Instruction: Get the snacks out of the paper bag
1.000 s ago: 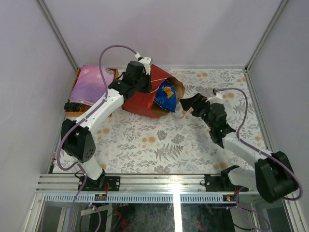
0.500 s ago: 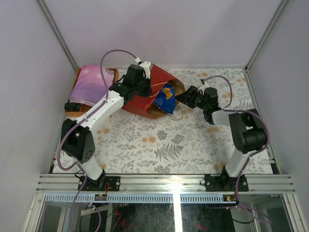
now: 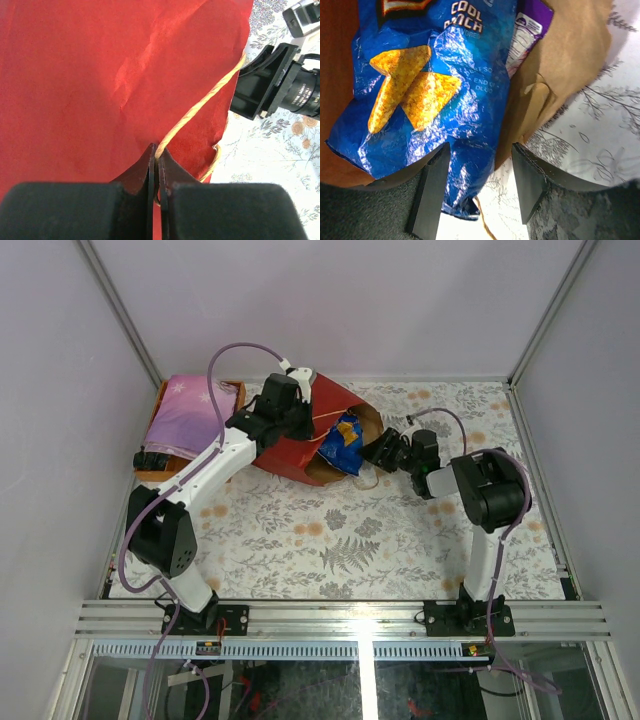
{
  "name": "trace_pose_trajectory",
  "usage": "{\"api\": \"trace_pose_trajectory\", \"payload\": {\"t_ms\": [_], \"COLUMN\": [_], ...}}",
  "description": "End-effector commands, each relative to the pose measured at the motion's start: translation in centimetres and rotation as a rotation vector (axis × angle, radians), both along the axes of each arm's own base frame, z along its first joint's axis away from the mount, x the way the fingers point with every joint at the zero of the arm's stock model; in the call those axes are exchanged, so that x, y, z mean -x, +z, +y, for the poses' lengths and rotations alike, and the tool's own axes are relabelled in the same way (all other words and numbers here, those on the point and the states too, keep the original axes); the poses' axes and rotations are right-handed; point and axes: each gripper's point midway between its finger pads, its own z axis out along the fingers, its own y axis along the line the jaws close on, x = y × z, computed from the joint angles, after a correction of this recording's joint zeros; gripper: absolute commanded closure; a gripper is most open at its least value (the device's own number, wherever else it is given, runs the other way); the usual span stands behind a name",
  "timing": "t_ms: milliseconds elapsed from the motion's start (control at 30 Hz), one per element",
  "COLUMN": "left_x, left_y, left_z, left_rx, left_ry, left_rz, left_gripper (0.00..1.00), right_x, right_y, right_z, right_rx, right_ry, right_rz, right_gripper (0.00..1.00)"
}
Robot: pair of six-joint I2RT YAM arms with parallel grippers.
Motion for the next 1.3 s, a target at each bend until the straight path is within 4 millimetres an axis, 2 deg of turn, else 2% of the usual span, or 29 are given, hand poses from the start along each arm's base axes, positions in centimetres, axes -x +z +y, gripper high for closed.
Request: {"api": "trace_pose_trajectory", "payload": {"t_ms": [0, 133, 200, 333, 400, 467, 567, 767, 900, 967, 1067, 1133, 1200, 1267], "left_x": [-0.3, -0.2, -0.2, -0.3, -0.4, -0.4, -0.7, -1.5, -2.3, -2.6, -3.0, -3.2, -3.3, -3.4], "left_y": [1.6, 1.5, 1.3, 1.4, 1.4, 1.3, 1.4, 2.0, 2.4, 2.5, 2.7, 2.9, 3.4, 3.8], "left_z": [-0.4, -0.3, -0.3, 0.1, 0.3, 0.4, 0.5, 1.2, 2.4, 2.8, 3.5, 3.7, 3.6, 3.4], "left_rx": [0.022, 0.024, 0.023, 0.011, 0.002, -0.005, -0.009, -0.019, -0.001, 0.019, 0.056, 0.083, 0.105, 0.116], "left_ry": [-0.002, -0.001, 0.000, 0.016, 0.024, 0.030, 0.040, 0.085, 0.141, 0.159, 0.182, 0.184, 0.174, 0.169], "left_rz": [-0.043, -0.041, -0.040, -0.048, -0.050, -0.050, -0.055, -0.058, -0.054, -0.046, -0.035, -0.032, -0.035, -0.040], "left_gripper": [1.00, 1.00, 1.00, 1.00, 1.00, 1.00, 1.00, 1.00, 1.00, 1.00, 1.00, 1.00, 1.00, 1.00], "right_x": [-1.7, -2.2, -2.2, -1.6, -1.1, -0.5, 0.3, 1.6, 4.8, 6.7, 9.4, 10.2, 10.2, 9.1], "right_y": [2.9, 2.5, 3.0, 5.4, 7.3, 9.5, 13.6, 24.1, 31.9, 35.0, 38.3, 39.5, 39.5, 38.1], "right_z": [2.6, 3.4, 3.7, 4.3, 4.4, 4.4, 4.6, 5.1, 4.8, 4.1, 2.3, 0.2, -2.2, -4.4], "right_rx": [-0.025, -0.059, -0.083, -0.110, -0.112, -0.122, -0.153, -0.209, -0.223, -0.187, -0.082, -0.066, -0.079, -0.090], "right_ry": [0.034, 0.042, 0.061, 0.113, 0.136, 0.155, 0.182, 0.260, 0.325, 0.333, 0.305, 0.254, 0.205, 0.156], "right_rz": [-0.129, -0.129, -0.139, -0.175, -0.198, -0.220, -0.261, -0.393, -0.510, -0.576, -0.668, -0.681, -0.657, -0.592], "right_gripper": [0.41, 0.47, 0.55, 0.85, 0.94, 1.00, 1.00, 1.00, 1.00, 1.00, 1.00, 1.00, 1.00, 1.00]}}
